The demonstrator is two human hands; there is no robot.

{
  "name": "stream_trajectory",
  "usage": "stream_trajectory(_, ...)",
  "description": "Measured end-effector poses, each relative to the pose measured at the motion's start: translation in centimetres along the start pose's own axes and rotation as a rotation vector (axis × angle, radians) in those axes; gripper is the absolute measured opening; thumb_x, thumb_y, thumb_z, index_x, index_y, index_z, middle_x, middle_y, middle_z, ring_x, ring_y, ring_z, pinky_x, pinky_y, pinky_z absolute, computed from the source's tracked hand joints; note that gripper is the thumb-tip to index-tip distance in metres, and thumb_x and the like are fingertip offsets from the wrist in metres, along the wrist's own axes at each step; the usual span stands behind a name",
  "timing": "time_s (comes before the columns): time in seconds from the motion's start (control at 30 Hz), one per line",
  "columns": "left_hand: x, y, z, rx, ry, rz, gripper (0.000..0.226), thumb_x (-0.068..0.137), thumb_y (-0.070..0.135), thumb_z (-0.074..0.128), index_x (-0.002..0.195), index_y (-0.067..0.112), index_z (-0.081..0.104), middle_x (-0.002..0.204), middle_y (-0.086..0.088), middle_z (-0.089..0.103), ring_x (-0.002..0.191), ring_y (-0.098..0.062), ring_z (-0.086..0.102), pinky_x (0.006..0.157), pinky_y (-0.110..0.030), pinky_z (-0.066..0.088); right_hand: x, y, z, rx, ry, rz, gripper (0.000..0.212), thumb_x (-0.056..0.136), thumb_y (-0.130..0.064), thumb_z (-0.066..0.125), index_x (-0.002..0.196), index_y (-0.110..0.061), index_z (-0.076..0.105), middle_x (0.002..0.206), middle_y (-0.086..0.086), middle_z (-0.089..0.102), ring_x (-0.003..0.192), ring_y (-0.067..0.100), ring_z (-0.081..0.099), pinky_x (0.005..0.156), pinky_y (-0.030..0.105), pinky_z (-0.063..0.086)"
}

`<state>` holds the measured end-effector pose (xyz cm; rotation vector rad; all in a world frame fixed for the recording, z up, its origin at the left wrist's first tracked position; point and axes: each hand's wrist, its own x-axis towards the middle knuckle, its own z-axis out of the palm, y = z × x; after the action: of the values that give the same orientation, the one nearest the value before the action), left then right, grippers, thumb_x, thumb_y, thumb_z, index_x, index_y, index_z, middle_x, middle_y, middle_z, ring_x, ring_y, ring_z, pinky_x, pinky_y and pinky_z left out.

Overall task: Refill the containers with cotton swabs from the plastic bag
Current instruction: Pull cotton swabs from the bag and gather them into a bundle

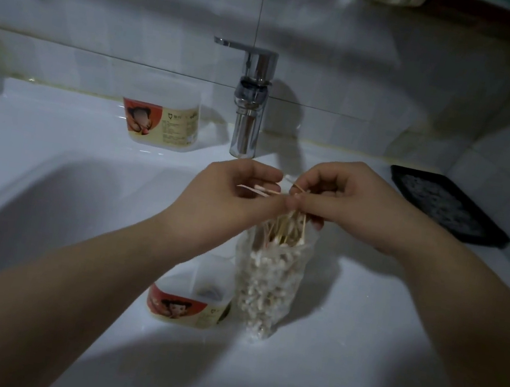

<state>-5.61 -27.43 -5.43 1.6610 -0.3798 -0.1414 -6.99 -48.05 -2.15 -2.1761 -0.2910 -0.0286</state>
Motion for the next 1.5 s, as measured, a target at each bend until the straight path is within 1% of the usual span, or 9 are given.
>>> stream_trajectory(0.2,-0.4,-0.4,0.3,0.085,-0.051,0.057,0.027,0.082,0.019,0.083,0.108,0.022,0.075,0.095,0.003,0.079,0.088,-0.011,0.076,0.084,-0.028,0.061,0.0,-0.4,0.1,0.143,0.086,-0.059,0.005,0.090,-0.002,0.073,0.094,-0.004,0.074,0.066,0.006,0.071,0.052,0.014,0.059,0.056,0.024,0.051)
stream_trajectory(0.33,-0.3,-0.7,0.5,0.175,-0.054,0.098,0.014,0.089,0.030,0.075,0.102,0.026,0.078,0.094,0.006,0.078,0.090,-0.008,0.074,0.089,-0.036,0.060,0.1,-0.5,0.3,0.214,0.106,-0.094,0.009,0.090,0.000,0.072,0.093,-0.009,0.075,0.068,0.005,0.071,0.053,0.017,0.057,0.055,0.024,0.050)
stream_trajectory(0.43,-0.3,-0.8,0.6,0.209,-0.060,0.104,0.013,0.091,0.033,0.073,0.099,0.024,0.076,0.091,0.007,0.077,0.088,-0.006,0.072,0.087,-0.036,0.060,0.2,-0.4,0.3,0.320,0.113,-0.094,0.019,0.089,0.003,0.071,0.088,-0.015,0.077,0.073,0.008,0.072,0.059,0.026,0.056,0.056,0.026,0.050)
stream_trajectory(0.6,-0.3,-0.8,0.6,0.201,-0.070,0.112,0.010,0.088,0.023,0.076,0.098,0.027,0.075,0.089,0.011,0.076,0.083,-0.002,0.071,0.077,-0.018,0.057,0.2,-0.9,0.1,0.442,0.228,-0.074,0.020,0.089,0.009,0.065,0.089,-0.009,0.074,0.067,0.008,0.068,0.054,0.015,0.059,0.055,0.021,0.051)
stream_trajectory(0.93,-0.3,-0.9,0.6,0.228,-0.046,0.101,0.015,0.092,0.022,0.070,0.102,0.032,0.075,0.092,0.009,0.075,0.085,-0.005,0.070,0.080,-0.024,0.057,0.6,-1.4,-0.3,0.650,0.372,-0.033,0.023,0.091,0.012,0.060,0.083,-0.005,0.072,0.067,0.008,0.067,0.054,0.012,0.058,0.050,0.020,0.046)
stream_trajectory(1.2,-0.5,0.1,0.8,0.066,-0.039,0.024,0.035,0.105,0.041,0.043,0.101,0.033,0.077,0.099,0.015,0.076,0.091,-0.002,0.069,0.085,-0.033,0.051,0.2,-1.6,0.2,0.595,0.291,0.006,0.025,0.091,0.011,0.061,0.081,-0.007,0.075,0.068,0.013,0.064,0.055,0.014,0.057,0.052,0.021,0.049)
stream_trajectory(1.37,-0.9,0.4,1.1,0.231,-0.152,0.079,0.067,0.086,0.068,0.052,0.110,0.007,0.069,0.108,-0.017,0.071,0.102,-0.029,0.067,0.097,-0.052,0.052,0.1,-1.7,1.2,0.534,0.221,-0.004,0.019,0.090,0.011,0.062,0.087,-0.005,0.072,0.063,0.003,0.068,0.056,0.011,0.064,0.057,0.020,0.053)
stream_trajectory(1.43,-0.8,0.3,1.2,0.264,-0.147,0.076,0.044,0.096,0.051,0.057,0.105,0.010,0.071,0.103,-0.013,0.072,0.096,-0.024,0.068,0.091,-0.039,0.053,0.2,-1.5,1.6,0.509,0.192,-0.009,0.020,0.089,0.010,0.065,0.085,-0.008,0.074,0.067,0.004,0.070,0.060,0.013,0.066,0.058,0.020,0.054)
stream_trajectory(1.5,-0.6,0.1,1.2,0.296,-0.118,0.072,0.023,0.100,0.036,0.055,0.086,0.030,0.072,0.092,-0.003,0.073,0.086,-0.015,0.067,0.076,-0.024,0.050,0.2,-1.4,1.7,0.454,0.166,-0.018,0.025,0.088,0.008,0.068,0.080,-0.014,0.078,0.068,0.006,0.069,0.063,0.019,0.062,0.056,0.021,0.052)
